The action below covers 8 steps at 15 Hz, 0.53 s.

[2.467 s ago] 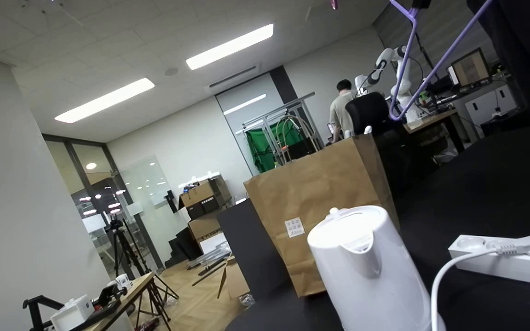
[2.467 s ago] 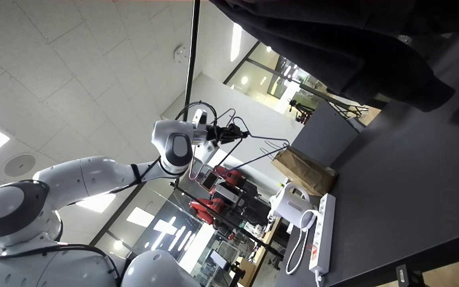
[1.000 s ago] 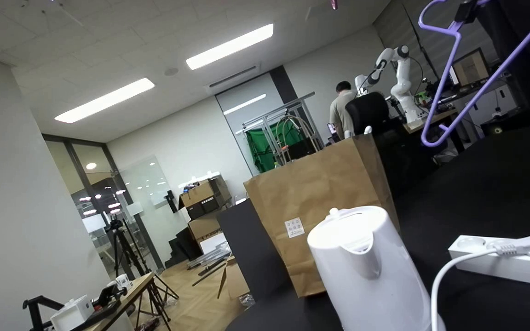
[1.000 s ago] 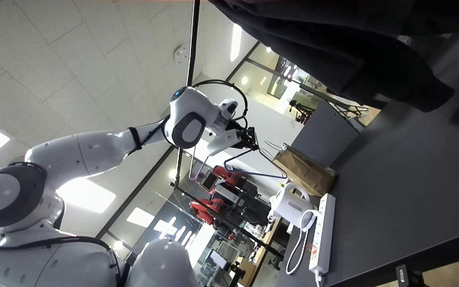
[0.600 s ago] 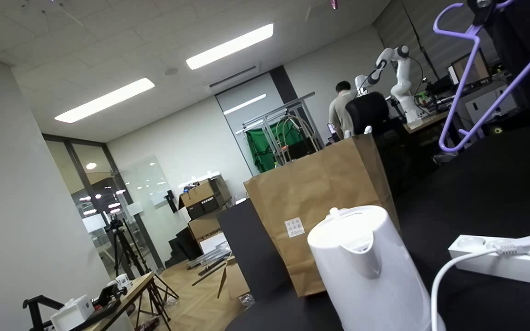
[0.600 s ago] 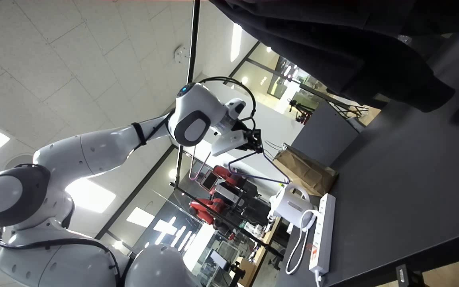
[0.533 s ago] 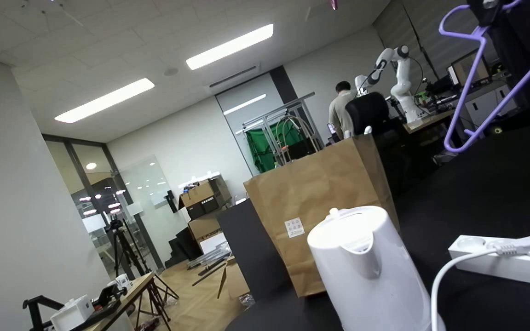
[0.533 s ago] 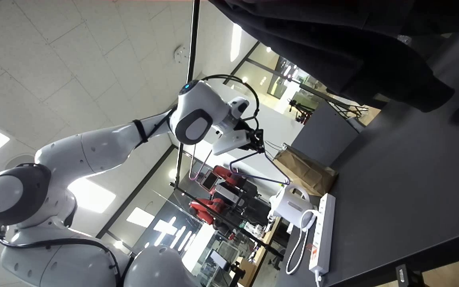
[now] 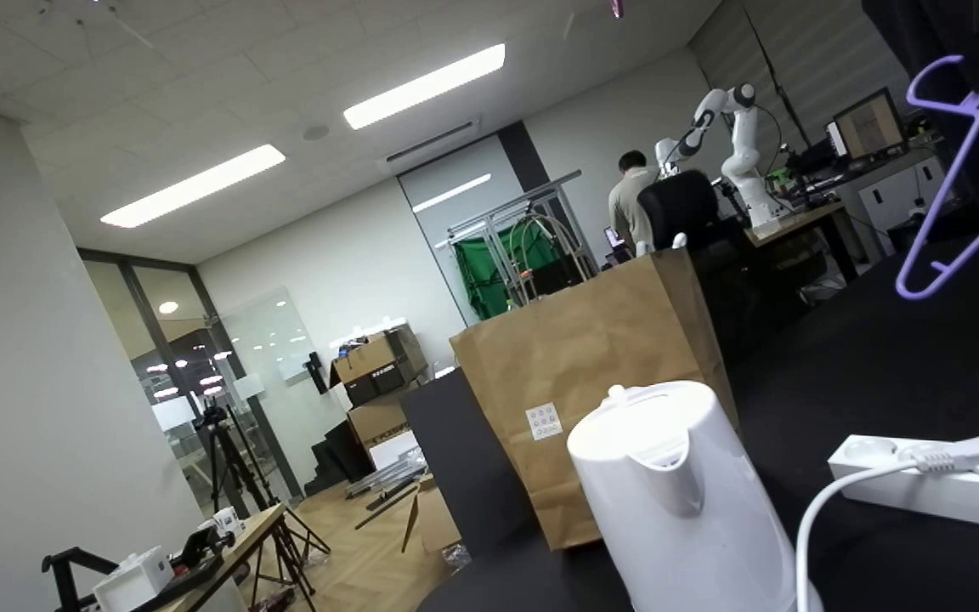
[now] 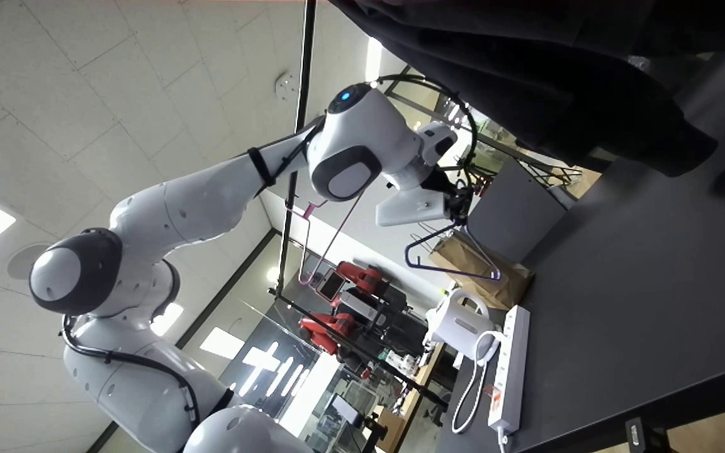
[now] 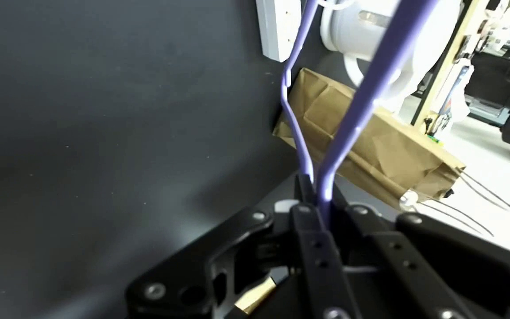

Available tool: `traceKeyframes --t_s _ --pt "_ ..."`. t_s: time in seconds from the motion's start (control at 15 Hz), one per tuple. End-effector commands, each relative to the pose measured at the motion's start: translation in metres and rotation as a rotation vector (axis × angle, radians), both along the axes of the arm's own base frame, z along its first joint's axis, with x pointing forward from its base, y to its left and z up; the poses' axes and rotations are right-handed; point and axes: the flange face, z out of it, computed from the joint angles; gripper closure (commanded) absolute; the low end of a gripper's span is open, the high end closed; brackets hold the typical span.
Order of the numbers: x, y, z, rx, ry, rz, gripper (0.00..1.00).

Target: Remove the hanger from the clothesline pole and place it on the table

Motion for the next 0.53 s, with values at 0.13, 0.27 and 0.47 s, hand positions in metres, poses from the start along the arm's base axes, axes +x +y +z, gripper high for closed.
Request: traceKeyframes --t_s 0.13,0.27,0.47 --pt "0.01 -0.007 -0.029 -0.014 0.059 -0.008 0.92" --pt "0.016 -0.006 -0.039 -0.017 0.078 -0.001 0.92" --pt "0.018 -0.007 -0.038 -0.019 0.077 -0.001 0.92"
